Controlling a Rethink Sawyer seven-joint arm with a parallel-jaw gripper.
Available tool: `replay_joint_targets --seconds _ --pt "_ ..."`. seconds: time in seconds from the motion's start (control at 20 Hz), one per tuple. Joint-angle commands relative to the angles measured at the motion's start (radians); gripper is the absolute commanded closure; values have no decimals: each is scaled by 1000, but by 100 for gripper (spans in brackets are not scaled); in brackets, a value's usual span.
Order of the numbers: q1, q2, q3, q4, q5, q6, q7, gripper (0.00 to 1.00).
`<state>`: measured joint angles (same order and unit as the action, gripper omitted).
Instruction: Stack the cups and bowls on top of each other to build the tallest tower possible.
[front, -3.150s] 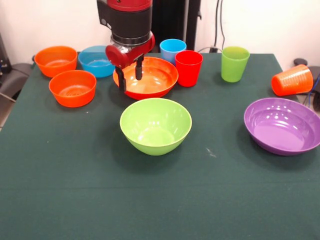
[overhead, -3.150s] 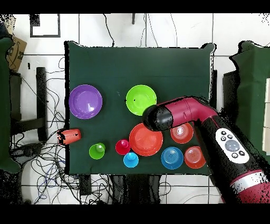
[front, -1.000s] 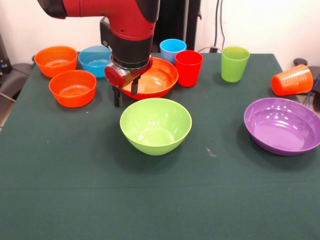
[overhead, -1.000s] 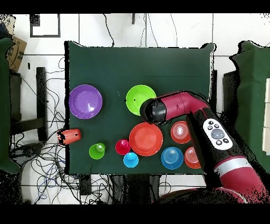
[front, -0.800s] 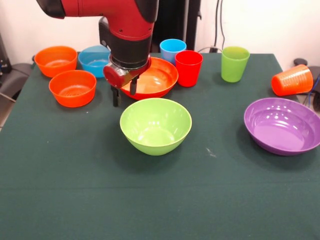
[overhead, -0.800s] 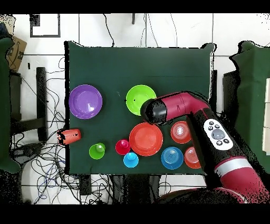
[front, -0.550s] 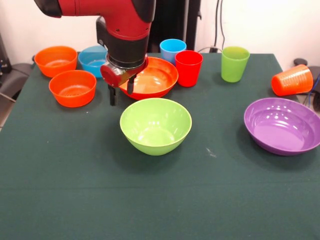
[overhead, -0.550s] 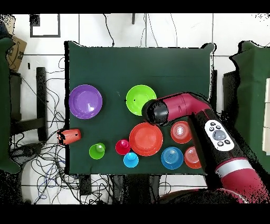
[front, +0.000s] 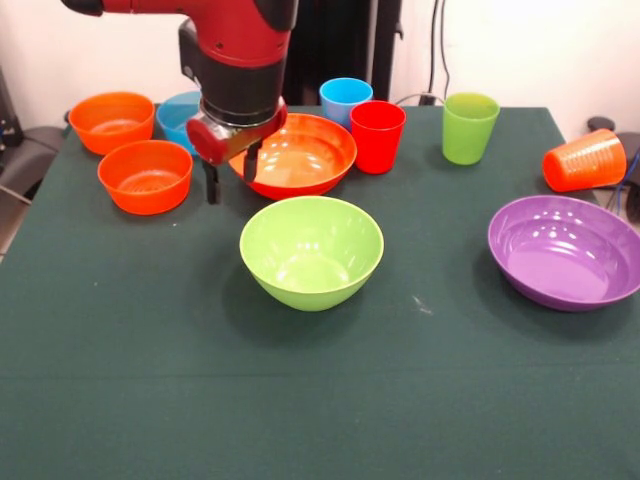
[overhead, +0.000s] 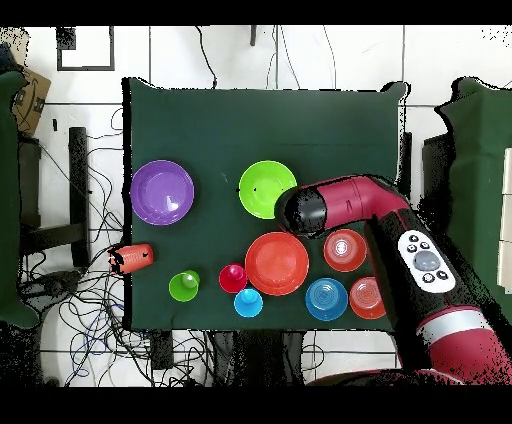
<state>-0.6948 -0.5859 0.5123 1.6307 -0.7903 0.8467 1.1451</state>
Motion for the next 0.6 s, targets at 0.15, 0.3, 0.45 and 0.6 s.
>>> replay_joint_targets --seconds 0.15,0.3,0.45,0.6 --pt "-19 -54 15 48 41 116 -139 0" --pt "-18 -50 18 22 48 140 -151 0" --pt "-18 -45 23 11 50 147 -151 0" --pt "-12 -30 29 -17 47 157 -155 0"
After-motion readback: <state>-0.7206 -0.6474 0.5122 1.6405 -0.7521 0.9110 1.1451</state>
